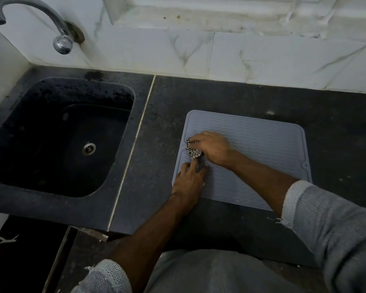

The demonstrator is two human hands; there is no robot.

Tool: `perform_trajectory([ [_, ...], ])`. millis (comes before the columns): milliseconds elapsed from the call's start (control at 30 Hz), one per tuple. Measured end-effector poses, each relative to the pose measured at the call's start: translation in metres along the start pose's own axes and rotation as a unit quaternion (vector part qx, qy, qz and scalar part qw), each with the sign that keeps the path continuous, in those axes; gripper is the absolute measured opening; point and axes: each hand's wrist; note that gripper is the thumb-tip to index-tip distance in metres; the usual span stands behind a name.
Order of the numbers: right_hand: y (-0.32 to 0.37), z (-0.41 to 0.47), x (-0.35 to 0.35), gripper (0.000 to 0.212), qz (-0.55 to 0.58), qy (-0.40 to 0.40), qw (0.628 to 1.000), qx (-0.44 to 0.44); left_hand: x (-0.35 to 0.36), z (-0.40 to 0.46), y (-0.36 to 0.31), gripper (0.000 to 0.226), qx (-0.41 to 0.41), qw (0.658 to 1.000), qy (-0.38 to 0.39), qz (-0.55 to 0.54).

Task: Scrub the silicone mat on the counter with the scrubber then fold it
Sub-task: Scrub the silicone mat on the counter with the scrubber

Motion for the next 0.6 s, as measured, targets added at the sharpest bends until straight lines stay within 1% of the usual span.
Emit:
perform_trajectory([
  [67, -0.011, -0.01, 0.002, 0.04, 0.006, 0.01, 1.0, 0.012, 0.001, 0.001, 0.0, 0.064, -0.005, 1.0, 0.0, 0.01],
  [167, -0.044, -0.036, 0.0, 0.039, -0.053, 0.015, 0.998, -0.028, 0.003, 0.001, 0.0, 0.063, -0.011, 1.0, -0.006, 0.016],
  [267, -0.063, -0.051, -0.003, 0.042, -0.067, 0.022, 0.997, -0.009, 0.004, 0.001, 0.0, 0.063, -0.013, 1.0, -0.005, 0.01],
  [333, -0.061, -0.05, -0.005, 0.042, -0.068, 0.022, 0.997, 0.003, 0.004, 0.0, 0.0, 0.063, -0.014, 1.0, -0.004, 0.007],
  [467, -0.033, -0.03, -0.005, 0.042, -0.026, -0.02, 0.999, -0.005, 0.004, -0.001, -0.002, 0.063, -0.011, 1.0, -0.013, 0.007],
  [533, -0.016, -0.019, -0.002, 0.041, -0.045, -0.004, 0.999, -0.025, 0.003, -0.001, -0.002, 0.062, -0.008, 1.0, -0.017, 0.009],
  [600, -0.013, -0.018, 0.002, 0.04, -0.07, 0.012, 0.997, -0.033, 0.003, -0.001, -0.002, 0.061, -0.005, 1.0, -0.014, 0.01],
])
Point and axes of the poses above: each hand's wrist, its own z-axis towards the middle knuckle, its own x-axis out of the palm, y = z × x, and after that the axes turned 7 degrees about -z, right-handed
